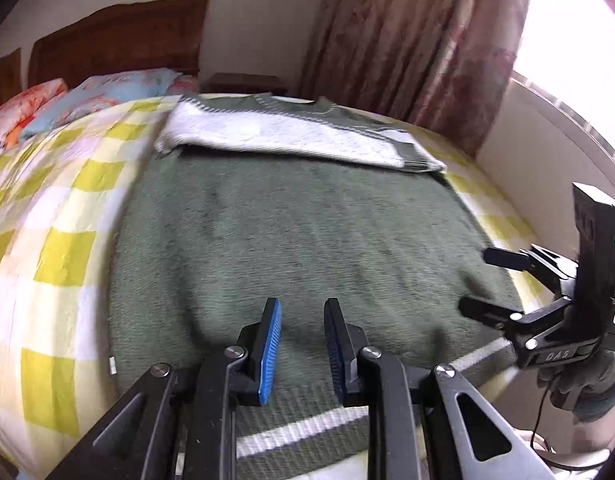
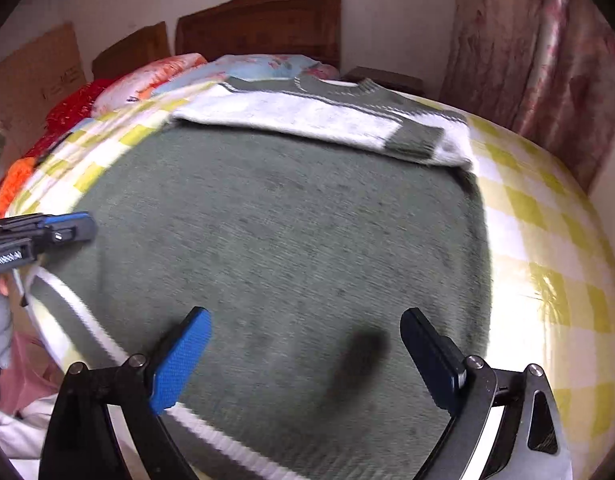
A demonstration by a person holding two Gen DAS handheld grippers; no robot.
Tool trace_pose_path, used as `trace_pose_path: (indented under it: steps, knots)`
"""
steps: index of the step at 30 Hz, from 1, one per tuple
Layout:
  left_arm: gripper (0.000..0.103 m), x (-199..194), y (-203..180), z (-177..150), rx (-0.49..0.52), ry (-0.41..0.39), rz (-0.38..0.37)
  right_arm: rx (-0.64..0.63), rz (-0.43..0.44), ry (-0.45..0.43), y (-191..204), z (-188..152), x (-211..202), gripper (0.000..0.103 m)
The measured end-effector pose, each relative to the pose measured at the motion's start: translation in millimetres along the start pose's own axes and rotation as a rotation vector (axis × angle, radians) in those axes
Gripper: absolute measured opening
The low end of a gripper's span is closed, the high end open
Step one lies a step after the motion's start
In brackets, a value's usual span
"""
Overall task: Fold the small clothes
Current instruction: 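Move both tools toward the sweater's striped ribbed hem, then grasp the striped ribbed hem with both tools and lift it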
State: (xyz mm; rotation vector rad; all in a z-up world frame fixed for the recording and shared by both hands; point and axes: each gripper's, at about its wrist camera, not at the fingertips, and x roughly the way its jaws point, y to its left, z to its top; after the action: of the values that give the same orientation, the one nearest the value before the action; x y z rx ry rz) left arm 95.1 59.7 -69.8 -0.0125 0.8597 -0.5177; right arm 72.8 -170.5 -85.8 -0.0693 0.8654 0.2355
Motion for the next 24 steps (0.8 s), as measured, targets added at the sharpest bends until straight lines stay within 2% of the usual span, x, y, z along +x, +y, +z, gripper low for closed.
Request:
trace_pose_path:
  steps: [2,4,5,6,8,10,13,16,18,21,24]
  knots:
    - [0.022,7.3,-21.5,-1.3,0.080,0.023,0.010,-0.071,0.012,-0.022,26.7,5.9,-2.0,0.103]
    - [0.022,25.2,-27.0,-8.3,0.107,0.090,0.026,-0.136,0.006,0.004,41.2,4.7,4.1,0.103]
    - [0.022,27.6,-25.6,-12.6,0.109,0.084,0.019,-0.149,-0.002,0.031,42.5,1.6,11.5,0.103]
    - [0.022,24.6,-22.0,-14.8,0.111,0.074,0.008,-0.145,-0.004,0.067,39.1,-2.9,19.2,0.103]
    - [0.023,17.0,-11.4,-16.5,0.089,0.080,-0.008,-0.098,0.037,0.046,24.0,-9.5,16.6,0.103]
    - [0.023,9.2,2.3,-20.2,0.059,0.077,0.001,-0.093,0.006,0.058,11.1,-13.8,13.1,0.103]
    - [0.023,-3.4,18.6,-28.8,-0.005,0.074,-0.026,-0.046,-0.004,0.052,-11.4,-24.0,5.1,0.103]
    - [0.023,-10.9,14.9,-30.3,-0.019,0.082,0.002,-0.019,-0.014,0.055,-14.9,-28.1,-1.1,0.103]
    - [0.023,-13.0,-1.1,-25.9,0.015,0.068,-0.013,0.002,-0.015,0.036,-8.3,-25.3,-6.1,0.103]
    - [0.023,-5.4,-32.2,-19.7,0.089,0.059,-0.056,-0.017,0.057,-0.033,16.0,-13.9,-14.8,0.103]
    - [0.023,13.6,-44.5,-27.7,0.158,0.104,0.015,-0.121,0.009,0.007,36.2,-13.9,-5.6,0.103]
